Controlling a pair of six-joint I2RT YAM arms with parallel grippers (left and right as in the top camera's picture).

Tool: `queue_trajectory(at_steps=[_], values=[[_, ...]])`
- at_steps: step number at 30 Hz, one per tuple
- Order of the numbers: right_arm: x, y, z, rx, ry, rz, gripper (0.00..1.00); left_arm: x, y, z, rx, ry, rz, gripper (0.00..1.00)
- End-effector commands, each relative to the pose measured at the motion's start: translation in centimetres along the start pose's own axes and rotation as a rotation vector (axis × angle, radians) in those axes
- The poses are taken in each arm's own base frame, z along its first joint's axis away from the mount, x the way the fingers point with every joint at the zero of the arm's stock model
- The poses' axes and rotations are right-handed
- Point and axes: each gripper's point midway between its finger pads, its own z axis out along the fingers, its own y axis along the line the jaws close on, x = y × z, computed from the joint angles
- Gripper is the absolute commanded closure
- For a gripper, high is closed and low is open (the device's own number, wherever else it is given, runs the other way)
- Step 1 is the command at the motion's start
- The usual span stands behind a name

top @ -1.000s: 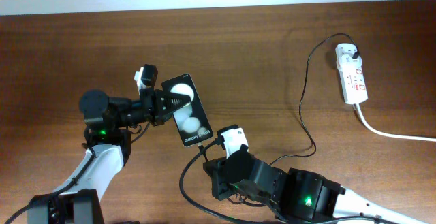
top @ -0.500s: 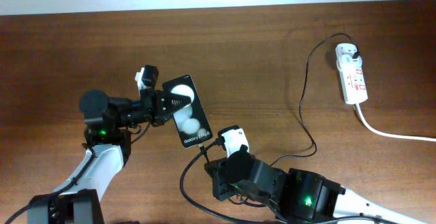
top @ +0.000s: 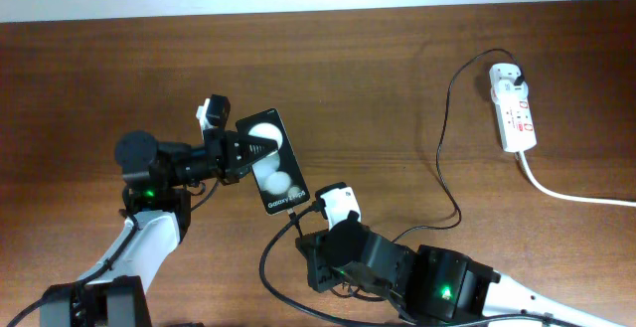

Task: Plug charger to phone and switch on socket
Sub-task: 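Align the USB-C plug under the phone's charging port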

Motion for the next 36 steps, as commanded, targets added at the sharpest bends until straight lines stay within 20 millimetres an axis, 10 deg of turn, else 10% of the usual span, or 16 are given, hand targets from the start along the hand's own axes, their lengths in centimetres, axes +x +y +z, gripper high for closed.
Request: queue_trajectory(at_steps=[1,14,22,25,36], values=[[-0.6,-0.6,0.0,0.035,-0.033,-0.012,0.96,0.4,-0.5,0.0,0.003,0.034,0.007,1.00],[-2.6,-0.2,-0.1,0.035,-0.130,-0.004,0.95,1.2,-1.4,-0.1,0.013,0.075,0.125,1.00],[-3.3,0.2,1.4,0.042,-0.155,-0.067,0.81,1.3,-1.4,-0.1,0.013,0.081,0.127,1.00],[-3.1,1.2,-0.2,-0.014,-0.145,-0.158,0.60,1.2,-1.4,-0.1,0.013,0.079,0.127,1.00],[-1.3,1.1,1.9,0.042,-0.102,-0.203,0.82,0.9,-1.4,0.0,0.014,0.056,0.127,1.00]])
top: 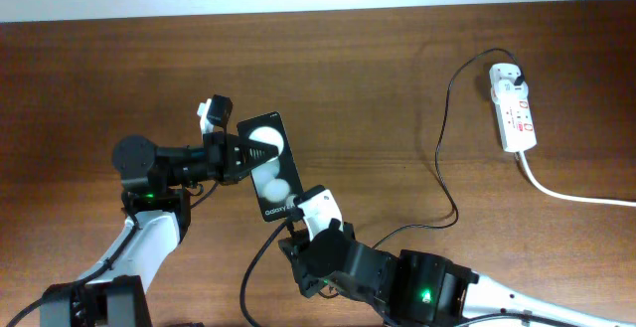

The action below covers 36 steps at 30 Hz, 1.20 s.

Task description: Plug charger to phone and switch on socket

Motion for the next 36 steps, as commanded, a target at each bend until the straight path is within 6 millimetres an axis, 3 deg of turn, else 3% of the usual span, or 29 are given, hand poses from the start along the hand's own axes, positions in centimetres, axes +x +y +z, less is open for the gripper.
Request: queue_trajectory(at_steps=[1,3,6,9,13,17,19,22,25,27,29,33,36], values=[[-1.1,-0.3,0.4,0.037,-0.052,-0.002,0.87,-0.3,-0.5,0.1,0.002,-0.005,0.026,1.00],[-1.6,-0.2,0.7,0.039,-0.076,0.001,0.96,0.1,-0.5,0.1,0.002,0.013,0.025,1.00],[-3.4,1.0,0.6,-0.001,-0.150,-0.058,0.96,0.9,-0.5,0.0,0.003,0.064,0.026,1.00],[-4.7,0.5,0.5,0.002,-0.185,-0.035,0.96,1.4,-0.7,0.7,0.008,0.089,0.027,1.00],[-4.6,0.4,0.5,-0.011,-0.173,-0.029,0.96,2.4,-1.7,1.9,0.025,0.134,0.135,1.00],[-3.4,-1.0,-1.7,0.025,-0.126,-0.039,0.62,1.7,-1.9,1.9,0.031,0.088,0.199,1.00],[-2.9,-1.7,-3.1,0.040,-0.113,-0.043,0.52,0.9,-2.0,2.0,0.034,0.044,0.248,1.00],[-3.3,-4.0,-7.3,0.108,-0.179,-0.036,0.34,-1.4,-2.3,1.9,0.030,-0.093,0.321,1.00],[-3.8,-5.6,-11.7,0.120,-0.266,-0.017,0.27,-3.9,-2.5,1.5,0.021,-0.246,0.347,1.00],[-3.8,-6.0,-13.6,0.099,-0.300,-0.006,0.25,-5.0,-1.8,1.6,-0.008,-0.301,0.343,1.00],[-3.5,-7.7,-15.5,0.144,-0.335,0.004,0.25,-5.7,0.4,3.4,-0.097,-0.302,0.327,1.00],[-2.3,-9.0,-15.8,0.192,-0.302,0.027,0.24,-6.1,4.0,6.8,-0.369,-0.224,0.347,1.00],[-2.0,-9.3,-15.7,0.198,-0.291,0.042,0.24,-6.2,7.0,9.3,-0.513,-0.055,0.362,1.00]])
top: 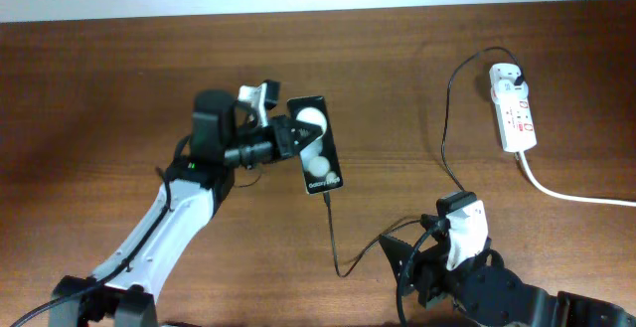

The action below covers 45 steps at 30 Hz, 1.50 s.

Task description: Plug charger to phone and switch on socket

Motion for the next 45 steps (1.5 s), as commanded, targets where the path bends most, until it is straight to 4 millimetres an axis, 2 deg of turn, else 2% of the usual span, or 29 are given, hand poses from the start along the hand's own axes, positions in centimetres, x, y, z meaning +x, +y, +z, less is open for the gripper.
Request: queue_trajectory(at_steps=[1,2,4,5,7,9,11,17,19,20,25,28,32,35,36,38,40,42,43,45], values=[[-0.5,-0.3,-0.2,0.016,-0.021,0.025,0.24,-1.9,1.9,3.2,-0.088,0.079,0.191,1.00],[-0.5,-0.3,-0.2,0.016,-0.021,0.025,0.24,-1.6,4.4,4.8,-0.124,0.151,0.153,1.00],[-0.5,-0.3,-0.2,0.016,-0.022,0.026,0.22,-0.4,7.8,6.6,-0.156,0.223,0.087,1.00],[-0.5,-0.3,-0.2,0.015,-0.022,0.026,0.20,0.8,10.3,7.5,-0.180,0.262,0.036,1.00],[-0.5,-0.3,-0.2,0.017,-0.021,0.024,0.18,2.7,13.1,8.5,-0.196,0.317,-0.035,1.00],[-0.5,-0.3,-0.2,0.016,-0.021,0.024,0.17,4.0,15.0,9.1,-0.216,0.348,-0.106,0.96],[-0.5,-0.3,-0.2,0.017,-0.021,0.024,0.16,4.7,15.8,9.2,-0.231,0.365,-0.129,0.89],[-0.1,-0.6,-0.2,0.028,-0.005,0.015,0.11,4.8,16.4,9.0,-0.268,0.365,-0.134,0.47],[0.1,-0.8,-0.2,0.033,0.001,0.011,0.10,4.9,18.1,8.4,-0.372,0.355,-0.134,0.30],[0.1,-0.7,-0.2,0.033,0.001,0.011,0.08,5.1,19.8,7.6,-0.479,0.348,-0.133,0.22],[0.5,-1.1,-0.2,0.047,0.019,0.000,0.03,5.4,21.9,6.2,-0.615,0.358,-0.096,0.18],[0.5,-1.1,-0.2,0.047,0.019,0.000,0.01,5.8,23.1,5.0,-0.703,0.374,-0.082,0.01],[0.5,-1.1,-0.2,0.047,0.019,0.000,0.01,6.2,24.4,3.5,-0.806,0.389,-0.080,0.01],[0.5,-1.1,-0.2,0.048,0.019,0.000,0.01,6.2,25.7,1.0,-0.961,0.398,-0.065,0.01],[0.5,-1.1,-0.2,0.049,0.019,0.000,0.01,5.7,25.9,-0.7,-1.055,0.392,-0.041,0.01],[0.5,-1.2,-0.1,0.057,0.017,-0.001,0.01,4.4,24.9,-2.5,-1.125,0.386,0.018,0.01],[0.4,-1.4,0.0,0.073,0.014,-0.005,0.01,1.7,21.7,-4.9,-1.173,0.309,0.087,0.01],[0.4,-1.7,0.3,0.102,0.012,0.017,0.01,-0.5,17.0,-7.0,-1.141,0.202,0.136,0.01],[0.5,-1.8,0.6,0.117,0.019,0.020,0.01,-1.7,13.5,-8.6,-1.109,0.119,0.173,0.01],[0.8,-1.7,1.1,0.131,0.037,0.009,0.01,-2.7,8.2,-11.8,-1.066,-0.003,0.226,0.01]])
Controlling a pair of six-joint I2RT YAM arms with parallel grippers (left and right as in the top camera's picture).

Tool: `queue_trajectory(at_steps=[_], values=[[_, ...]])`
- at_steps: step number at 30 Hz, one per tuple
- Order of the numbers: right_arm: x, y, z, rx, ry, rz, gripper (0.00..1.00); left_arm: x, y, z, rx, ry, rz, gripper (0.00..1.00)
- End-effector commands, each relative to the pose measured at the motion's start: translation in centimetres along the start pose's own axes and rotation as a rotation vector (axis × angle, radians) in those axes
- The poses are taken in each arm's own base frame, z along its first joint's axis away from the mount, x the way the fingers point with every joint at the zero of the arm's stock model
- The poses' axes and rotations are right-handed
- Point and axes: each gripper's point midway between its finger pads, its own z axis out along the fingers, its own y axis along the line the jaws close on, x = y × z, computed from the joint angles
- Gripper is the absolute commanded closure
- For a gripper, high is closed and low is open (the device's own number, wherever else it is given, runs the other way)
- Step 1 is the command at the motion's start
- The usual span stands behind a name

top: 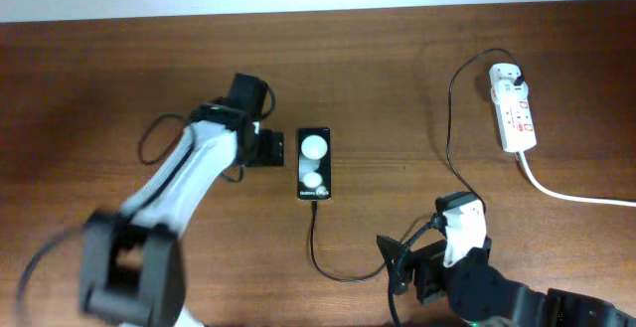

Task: Plug charger to phone and switch on socket
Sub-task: 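Lower the charging phone onto the table and release with left gripper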

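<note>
The black phone (315,164) lies flat on the wooden table (119,69), screen up. The charger cable (320,257) is plugged into its near end, loops along the table past my right gripper and runs up to the white power strip (514,106) at the far right. Just off the phone's left edge sits my left gripper (278,150), a small gap between them and nothing held. Near the front edge my right gripper (390,265) stands open, pointing left, with the cable passing close by its fingers.
A white mains lead (571,196) leaves the power strip toward the right edge. The left arm (189,173) stretches across the table's left middle and looks blurred. The right arm's body (477,277) fills the bottom right.
The phone was tilted in my left gripper's grip; now it lies flat on the table a little lower, and the gripper stands apart at its left. The right gripper has barely moved.
My left gripper held the phone tilted at the left middle while the right gripper was at its lower end with the plug. Then the right gripper was back at the bottom right, open, the cable hanging from the phone. Now the phone lies plugged on the table.
</note>
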Motion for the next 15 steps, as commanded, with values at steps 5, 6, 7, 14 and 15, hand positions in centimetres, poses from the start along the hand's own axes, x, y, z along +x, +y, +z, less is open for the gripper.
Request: queue_trajectory(at_steps=[5,6,7,14,15], values=[[-0.4,-0.5,1.0,0.081,-0.009,-0.005,0.01,1.8,5.6,-20.9,-0.040,-0.487,-0.072,0.01],[-0.4,-0.6,1.0,0.083,-0.010,-0.005,0.01,3.6,6.8,-23.1,-0.054,-0.533,-0.086,0.01],[-0.3,-0.5,1.1,0.085,-0.007,-0.007,0.01,4.8,7.2,-24.1,-0.050,-0.549,-0.090,0.01],[0.9,-0.1,3.2,0.146,0.057,0.021,0.01,9.0,8.7,-27.2,-0.028,-0.620,-0.104,0.01],[1.3,0.0,3.8,0.160,0.079,0.011,0.01,9.7,8.9,-27.7,-0.023,-0.637,-0.108,0.01]])
